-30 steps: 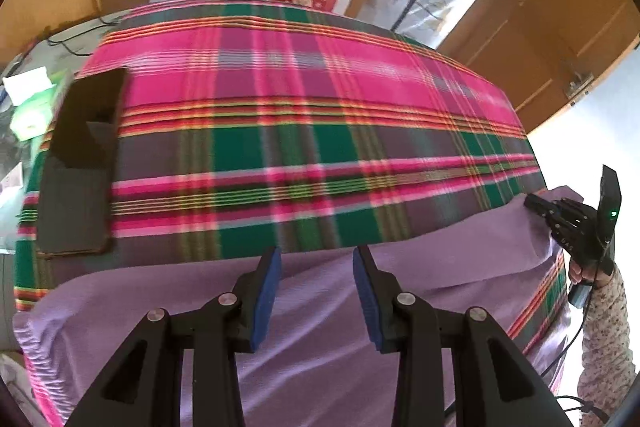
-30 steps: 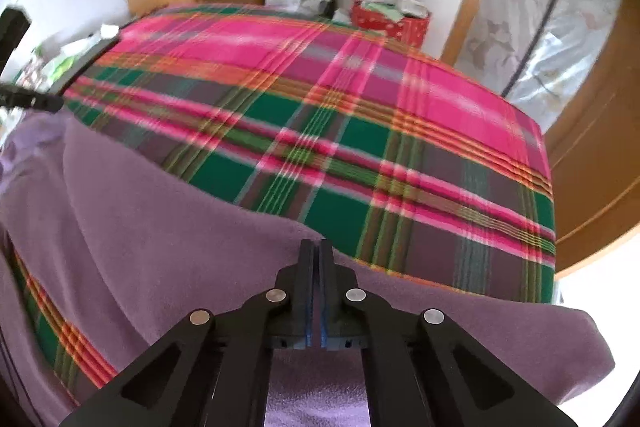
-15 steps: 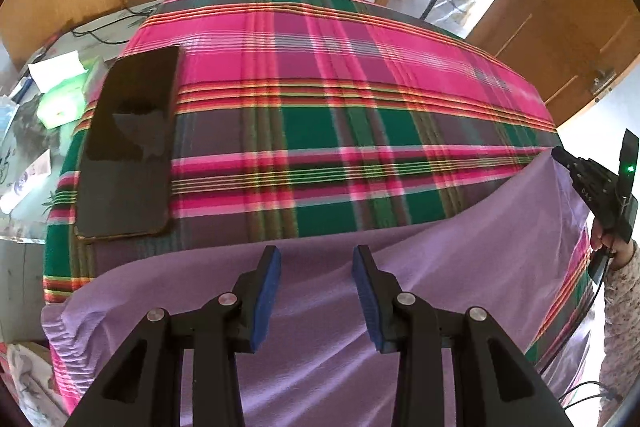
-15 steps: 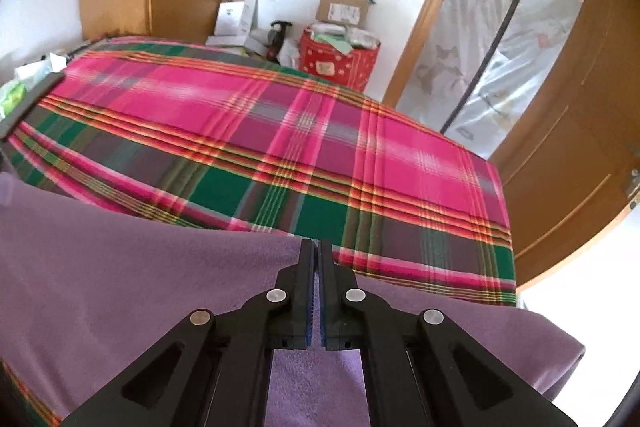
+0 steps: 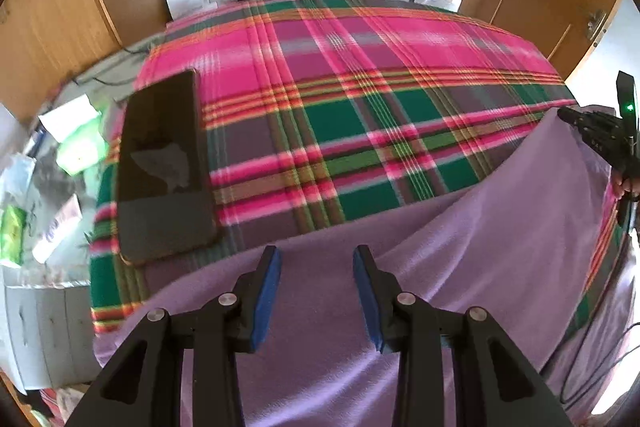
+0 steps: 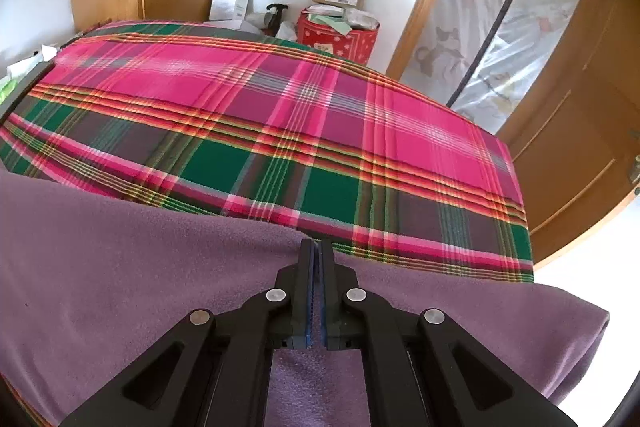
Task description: Fold clothes
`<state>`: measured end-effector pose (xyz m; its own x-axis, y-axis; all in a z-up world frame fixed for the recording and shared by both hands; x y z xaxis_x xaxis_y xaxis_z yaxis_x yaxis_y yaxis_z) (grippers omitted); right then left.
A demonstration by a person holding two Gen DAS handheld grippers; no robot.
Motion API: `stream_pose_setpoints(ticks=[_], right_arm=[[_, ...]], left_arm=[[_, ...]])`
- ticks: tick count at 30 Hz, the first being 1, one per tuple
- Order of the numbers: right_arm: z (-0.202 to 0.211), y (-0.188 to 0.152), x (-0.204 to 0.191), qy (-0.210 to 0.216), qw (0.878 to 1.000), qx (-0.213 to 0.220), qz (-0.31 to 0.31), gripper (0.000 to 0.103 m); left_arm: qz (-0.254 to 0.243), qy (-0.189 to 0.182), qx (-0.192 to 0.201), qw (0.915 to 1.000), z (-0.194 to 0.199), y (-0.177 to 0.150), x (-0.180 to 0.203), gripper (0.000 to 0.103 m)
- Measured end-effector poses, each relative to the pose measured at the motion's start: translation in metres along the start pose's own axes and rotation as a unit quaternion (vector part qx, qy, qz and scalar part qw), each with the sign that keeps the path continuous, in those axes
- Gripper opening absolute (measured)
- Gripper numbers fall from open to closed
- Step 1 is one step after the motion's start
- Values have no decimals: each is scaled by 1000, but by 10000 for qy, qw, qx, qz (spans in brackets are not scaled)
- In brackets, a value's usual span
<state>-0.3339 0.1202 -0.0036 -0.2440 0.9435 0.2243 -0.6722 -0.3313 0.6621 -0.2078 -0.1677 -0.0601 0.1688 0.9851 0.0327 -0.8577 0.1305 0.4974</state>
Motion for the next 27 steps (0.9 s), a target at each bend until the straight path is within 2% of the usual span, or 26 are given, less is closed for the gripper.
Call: stream_pose_setpoints(ticks=[4,7,13,17,21,24,27], right_arm=[[-1,1,0,2,10000,-18,-74,2],[-1,1,0,-16,10000,-19,-79,2],[0,1,-1,-25,9999,-53,-98,2],[0,0,-1,-12,9999,-53,-124,3],[0,0,-2,-41,9999,-70,-114,3],[0,0,-2,-62,9998,-70,-152,3],[1,-1,-1,-84,9998,-67,-170,3]], left_arm=[[-208,145,112,9996,-2,9,-6,38],[-486,194,-41,9986,-13,10,-3,38],[-1084,4,-13,9941,-12,9,8,38],[-1195,-253,13,9925,-8,4,21,38],[-1215,-301,67,9921,-8,7,26,37],[-1271,-323,116,9913,-2,3,31,26],[-1395,-243,180,9898,-6,3,37,5]])
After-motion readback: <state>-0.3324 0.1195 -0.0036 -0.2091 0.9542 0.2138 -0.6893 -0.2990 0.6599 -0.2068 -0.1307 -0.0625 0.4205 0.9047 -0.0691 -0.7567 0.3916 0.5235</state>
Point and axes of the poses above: each gripper's, at about its wrist camera, not at the fingertips, and z roughly against the way its jaws point, x to its right, y to its top, the point moved 9 cm from there along -z, roughly the way its jaws point, and after that the axes turned 6 degrees about x, right-handed, at the moved point
